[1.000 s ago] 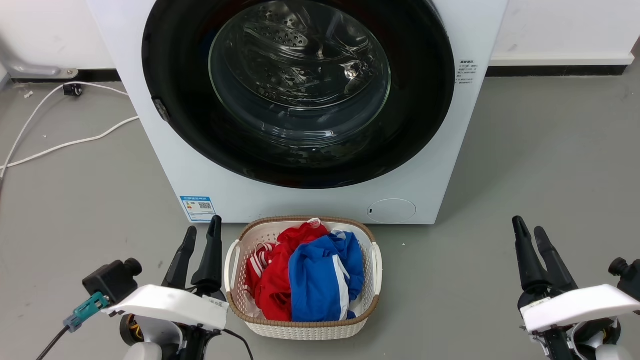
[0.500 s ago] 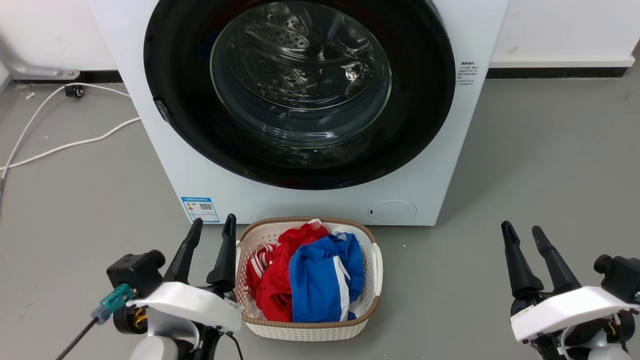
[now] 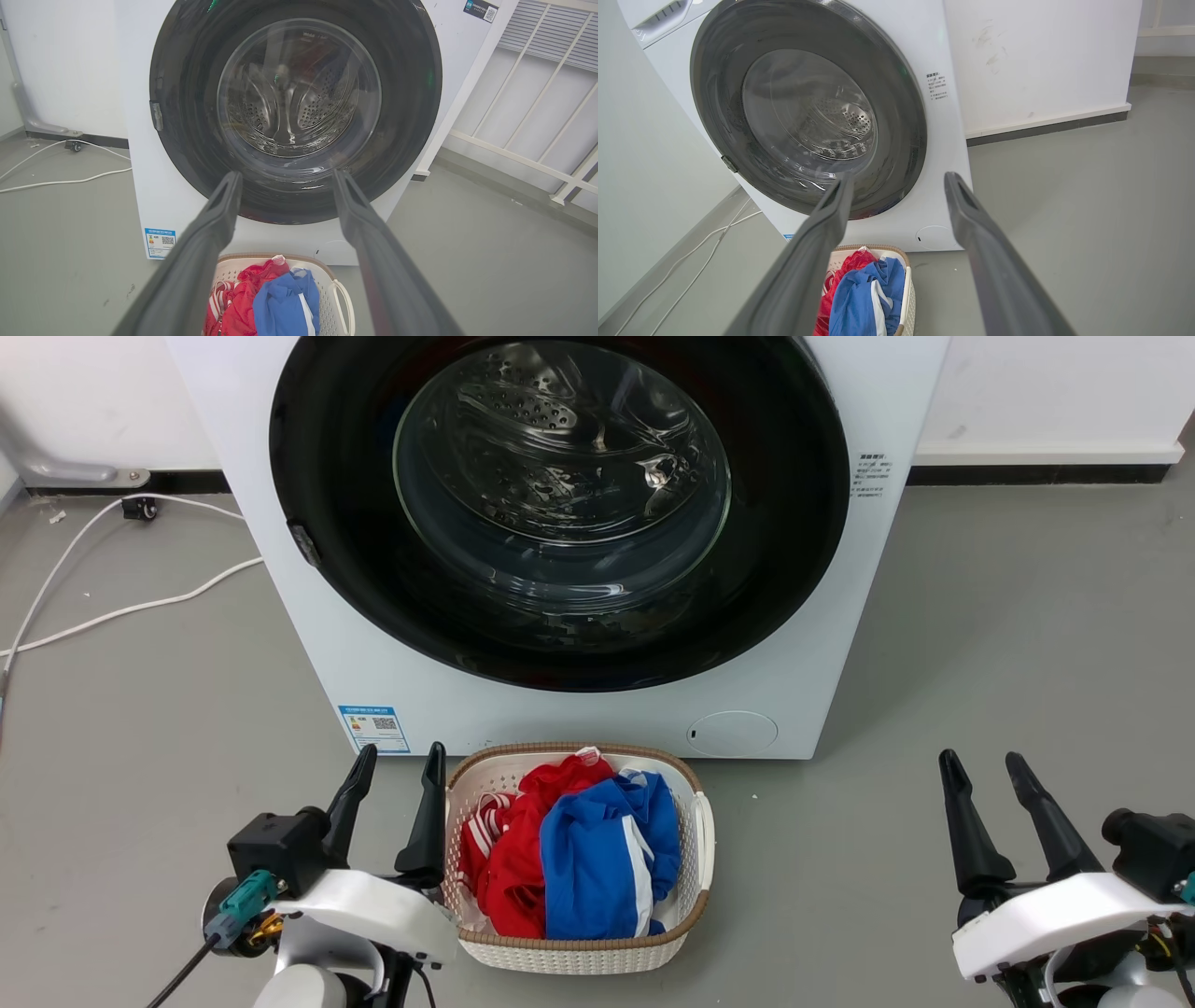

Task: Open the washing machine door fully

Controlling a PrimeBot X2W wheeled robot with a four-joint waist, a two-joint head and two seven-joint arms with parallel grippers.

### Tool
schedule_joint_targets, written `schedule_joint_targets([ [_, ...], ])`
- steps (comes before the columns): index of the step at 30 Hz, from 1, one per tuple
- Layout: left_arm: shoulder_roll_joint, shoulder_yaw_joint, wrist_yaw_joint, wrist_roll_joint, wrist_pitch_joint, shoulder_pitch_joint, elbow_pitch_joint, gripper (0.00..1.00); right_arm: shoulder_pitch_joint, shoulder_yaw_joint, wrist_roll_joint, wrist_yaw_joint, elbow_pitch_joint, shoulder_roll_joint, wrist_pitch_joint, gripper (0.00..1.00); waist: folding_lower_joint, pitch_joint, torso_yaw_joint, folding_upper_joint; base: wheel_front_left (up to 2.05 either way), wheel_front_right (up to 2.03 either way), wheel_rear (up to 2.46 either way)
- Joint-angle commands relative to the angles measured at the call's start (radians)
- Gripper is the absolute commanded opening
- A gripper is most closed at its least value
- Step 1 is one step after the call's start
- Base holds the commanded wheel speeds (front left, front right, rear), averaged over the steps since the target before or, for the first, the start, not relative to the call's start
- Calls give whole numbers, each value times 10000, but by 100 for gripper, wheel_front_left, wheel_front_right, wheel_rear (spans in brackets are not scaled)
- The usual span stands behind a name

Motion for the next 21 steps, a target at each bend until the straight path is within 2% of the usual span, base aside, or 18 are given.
schedule_joint_targets([
  [1,55,-42,49,211,-88,-197,-52,100,23,0,-238,17,-145,18,-20,100,0,4,2,0,0,0,0],
  [7,25,-83,121,732,-276,-145,29,100,110,-70,-944,19,-363,87,85,100,0,9,25,0,0,0,0],
  [21,-44,-137,-109,1616,-572,-151,148,100,300,-206,-1813,21,-577,158,240,100,0,5,40,0,0,0,0],
])
